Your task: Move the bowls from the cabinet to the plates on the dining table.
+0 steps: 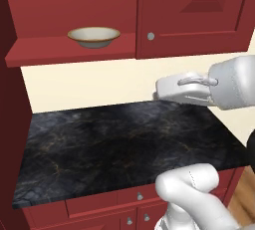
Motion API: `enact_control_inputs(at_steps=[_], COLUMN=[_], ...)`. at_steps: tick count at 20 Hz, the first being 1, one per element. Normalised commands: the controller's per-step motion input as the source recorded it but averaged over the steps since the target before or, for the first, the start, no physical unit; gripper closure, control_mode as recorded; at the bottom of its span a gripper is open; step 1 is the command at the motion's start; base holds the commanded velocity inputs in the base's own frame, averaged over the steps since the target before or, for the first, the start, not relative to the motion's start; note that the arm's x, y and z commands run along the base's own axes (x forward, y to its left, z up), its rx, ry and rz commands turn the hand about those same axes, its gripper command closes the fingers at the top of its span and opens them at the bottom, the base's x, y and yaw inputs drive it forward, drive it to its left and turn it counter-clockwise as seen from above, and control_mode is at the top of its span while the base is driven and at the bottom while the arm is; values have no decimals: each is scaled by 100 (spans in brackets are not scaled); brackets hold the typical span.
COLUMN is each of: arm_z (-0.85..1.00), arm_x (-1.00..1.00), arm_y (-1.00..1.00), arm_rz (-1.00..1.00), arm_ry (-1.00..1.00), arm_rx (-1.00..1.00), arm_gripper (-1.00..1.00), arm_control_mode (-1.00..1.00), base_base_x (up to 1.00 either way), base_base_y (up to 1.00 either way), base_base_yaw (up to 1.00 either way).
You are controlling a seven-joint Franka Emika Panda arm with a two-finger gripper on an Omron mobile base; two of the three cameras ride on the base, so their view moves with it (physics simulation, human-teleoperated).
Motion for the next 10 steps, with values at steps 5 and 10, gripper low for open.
enact_control_inputs(at_steps=[5,10], arm_z=[-38,-5], arm_x=[-5,-3], arm_y=[-45,-52], arm_rz=[-9,-15], arm_ry=[-41,-33], arm_rx=[-17,-11], arm_gripper=[-100,-100], arm_control_mode=[-100,-100], base_base_x=[0,0], base_base_y=[0,0], base_base_yaw=[0,0])
